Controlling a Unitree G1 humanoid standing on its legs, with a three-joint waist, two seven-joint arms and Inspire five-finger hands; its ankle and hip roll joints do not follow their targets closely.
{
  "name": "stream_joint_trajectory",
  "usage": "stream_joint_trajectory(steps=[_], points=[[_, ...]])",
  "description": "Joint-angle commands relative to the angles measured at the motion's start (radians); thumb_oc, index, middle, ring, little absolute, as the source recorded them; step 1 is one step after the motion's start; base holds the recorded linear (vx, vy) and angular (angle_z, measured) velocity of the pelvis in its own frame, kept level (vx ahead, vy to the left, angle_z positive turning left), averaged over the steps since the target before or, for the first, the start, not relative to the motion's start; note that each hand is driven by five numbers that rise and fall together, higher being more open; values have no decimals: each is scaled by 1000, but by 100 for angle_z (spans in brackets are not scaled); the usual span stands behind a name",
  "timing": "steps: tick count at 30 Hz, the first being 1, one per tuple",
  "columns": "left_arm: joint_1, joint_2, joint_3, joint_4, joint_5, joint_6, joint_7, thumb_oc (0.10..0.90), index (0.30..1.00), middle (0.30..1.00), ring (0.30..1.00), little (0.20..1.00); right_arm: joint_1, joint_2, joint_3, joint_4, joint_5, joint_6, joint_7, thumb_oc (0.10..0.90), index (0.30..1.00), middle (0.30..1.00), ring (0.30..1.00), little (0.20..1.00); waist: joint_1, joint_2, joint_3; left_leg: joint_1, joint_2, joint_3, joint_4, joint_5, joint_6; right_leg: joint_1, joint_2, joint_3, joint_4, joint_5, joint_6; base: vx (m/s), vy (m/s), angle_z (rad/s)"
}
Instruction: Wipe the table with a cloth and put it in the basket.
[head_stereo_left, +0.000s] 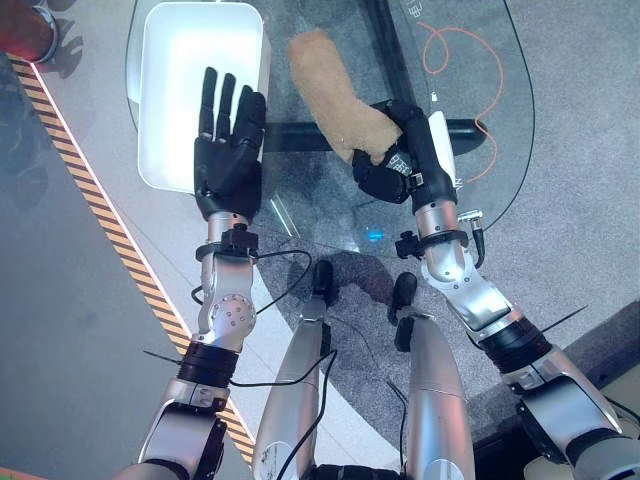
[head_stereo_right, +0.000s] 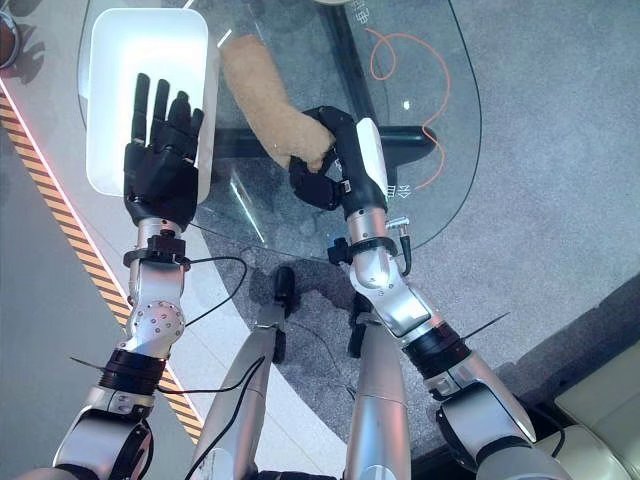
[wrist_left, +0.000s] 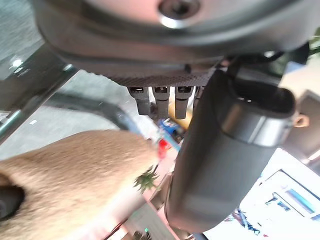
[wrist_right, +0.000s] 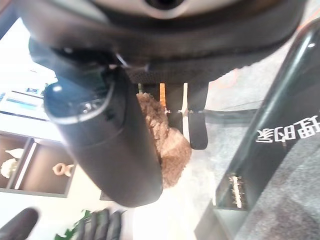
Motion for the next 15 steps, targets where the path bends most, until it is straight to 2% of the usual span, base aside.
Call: stream_joint_trajectory(steps=[1,15], points=[[-100,46,-8,-123,-44,5,-71,800,900,900,900,900,-110,72,-55,-277,-54,-199,3,100,300,300,300,200,-3,-16,-29,42,-62,92,53,-107,64,70,69,-8,-110,21,18,-4,4,-3],[-153,37,-33,-111,-186,72,-148,800,900,900,900,900,-151,59,-3,-286,-32,-188,22,100,300,300,300,200,-12,-22,-29,50,-60,98,51,-109,59,79,63,-8,-121,22,20,0,0,0]])
